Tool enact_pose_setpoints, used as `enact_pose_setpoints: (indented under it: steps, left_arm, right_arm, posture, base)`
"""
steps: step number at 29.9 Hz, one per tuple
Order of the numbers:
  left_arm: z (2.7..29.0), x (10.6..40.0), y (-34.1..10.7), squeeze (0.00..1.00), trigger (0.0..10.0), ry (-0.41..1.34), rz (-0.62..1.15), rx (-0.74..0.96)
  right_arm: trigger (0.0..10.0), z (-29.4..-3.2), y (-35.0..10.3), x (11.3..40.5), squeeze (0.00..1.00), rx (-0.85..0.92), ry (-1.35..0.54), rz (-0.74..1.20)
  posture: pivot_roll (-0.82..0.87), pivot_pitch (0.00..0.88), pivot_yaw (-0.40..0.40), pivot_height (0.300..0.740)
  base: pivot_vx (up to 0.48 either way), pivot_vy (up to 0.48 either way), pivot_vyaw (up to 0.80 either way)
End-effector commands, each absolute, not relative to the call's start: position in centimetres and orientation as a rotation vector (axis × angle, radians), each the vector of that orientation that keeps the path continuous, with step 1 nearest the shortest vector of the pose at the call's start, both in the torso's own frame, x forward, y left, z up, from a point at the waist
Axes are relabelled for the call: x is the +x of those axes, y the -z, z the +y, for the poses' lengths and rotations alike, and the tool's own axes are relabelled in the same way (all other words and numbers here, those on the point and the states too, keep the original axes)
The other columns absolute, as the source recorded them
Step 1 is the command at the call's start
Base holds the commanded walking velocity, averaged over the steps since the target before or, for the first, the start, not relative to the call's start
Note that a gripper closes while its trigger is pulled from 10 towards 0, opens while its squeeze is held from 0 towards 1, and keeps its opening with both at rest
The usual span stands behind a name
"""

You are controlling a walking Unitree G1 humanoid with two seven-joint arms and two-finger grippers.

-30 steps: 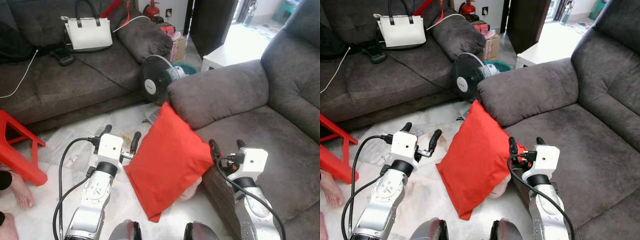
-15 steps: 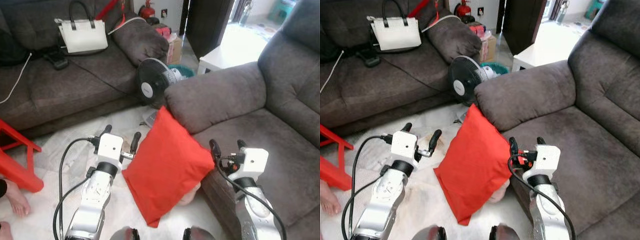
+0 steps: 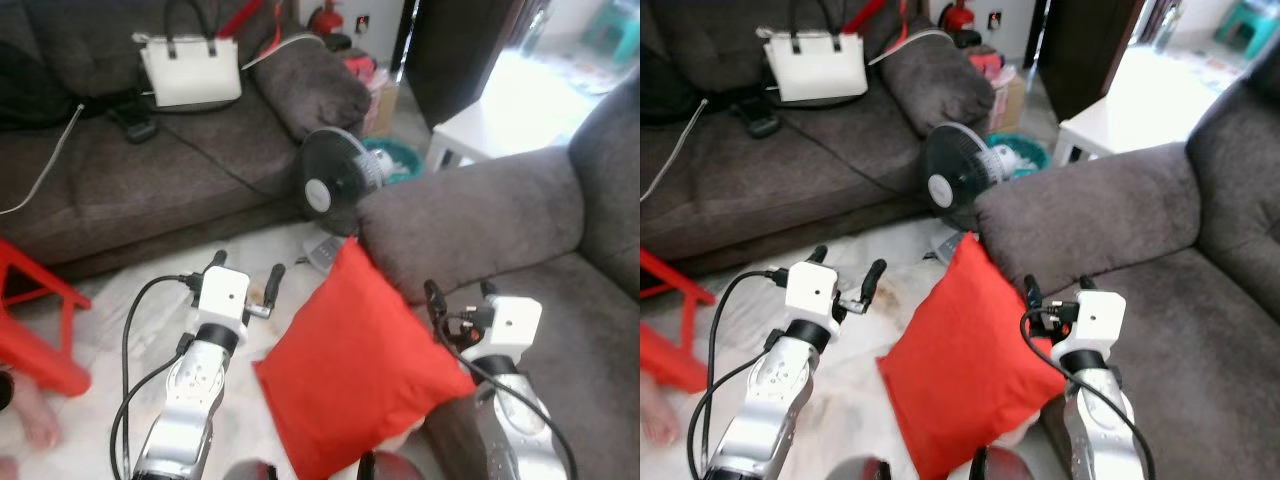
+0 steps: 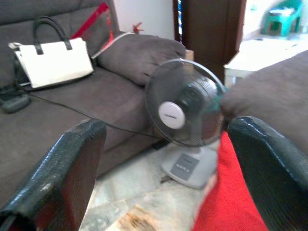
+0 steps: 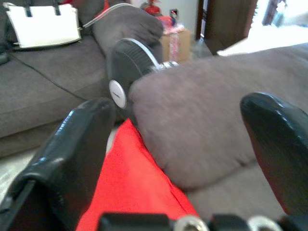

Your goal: Move the pillow to the sofa from floor

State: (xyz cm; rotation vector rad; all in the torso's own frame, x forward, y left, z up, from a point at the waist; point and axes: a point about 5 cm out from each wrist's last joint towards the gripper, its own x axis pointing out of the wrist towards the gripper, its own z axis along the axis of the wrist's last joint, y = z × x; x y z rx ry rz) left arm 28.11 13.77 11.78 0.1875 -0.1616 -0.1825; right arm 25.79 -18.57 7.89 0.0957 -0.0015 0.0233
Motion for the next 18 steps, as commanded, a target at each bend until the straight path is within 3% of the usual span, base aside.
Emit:
enact_pose_setpoints:
  steps: [1,18]
  left_arm:
    - [14.35,28.0,-11.44,0.0,10.0,0.171,-0.144,0.189]
    - [13.88,27.7,-11.0,0.0,10.0,0.217,-0.131,0.187]
  right_arm:
    - [10.0,-18.11,-7.8,25.83,0.0,0.113,-0.033,0.008]
    - [10.0,-18.16,-7.59,26.1,0.0,0.11,-0.033,0.024]
  posture:
    - [0.14,0.078,-0.024,0.665]
    - [0.14,0.075,-0.024,0.665]
  base:
    - [0.319,0.0,0.0]
    - [0.0,0.0,-0.71]
